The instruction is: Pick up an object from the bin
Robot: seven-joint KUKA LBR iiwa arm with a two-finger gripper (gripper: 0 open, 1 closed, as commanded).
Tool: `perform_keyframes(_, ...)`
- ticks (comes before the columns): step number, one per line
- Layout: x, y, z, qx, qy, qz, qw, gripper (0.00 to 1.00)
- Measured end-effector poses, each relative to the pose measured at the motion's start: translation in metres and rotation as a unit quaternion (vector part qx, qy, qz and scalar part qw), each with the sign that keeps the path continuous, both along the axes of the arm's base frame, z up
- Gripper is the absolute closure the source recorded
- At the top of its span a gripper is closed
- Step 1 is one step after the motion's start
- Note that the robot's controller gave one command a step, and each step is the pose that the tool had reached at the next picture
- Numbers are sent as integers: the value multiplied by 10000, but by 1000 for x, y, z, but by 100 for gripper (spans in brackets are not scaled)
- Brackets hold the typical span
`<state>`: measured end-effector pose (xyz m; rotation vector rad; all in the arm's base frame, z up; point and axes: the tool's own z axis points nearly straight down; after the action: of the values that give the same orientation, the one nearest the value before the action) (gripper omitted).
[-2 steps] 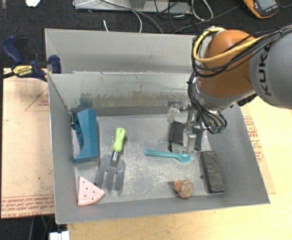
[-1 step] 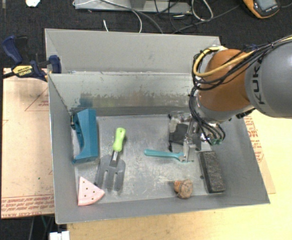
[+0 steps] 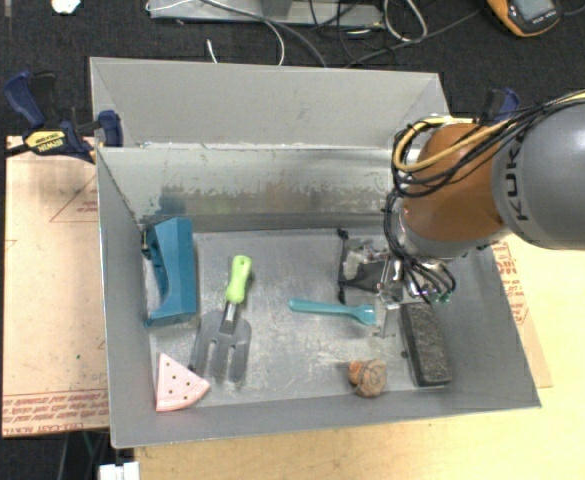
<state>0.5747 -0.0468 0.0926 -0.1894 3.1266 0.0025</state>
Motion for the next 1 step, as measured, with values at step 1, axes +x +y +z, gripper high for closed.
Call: perform_keyframes(1, 12, -6, 6, 7, 6, -159, 9999, 0)
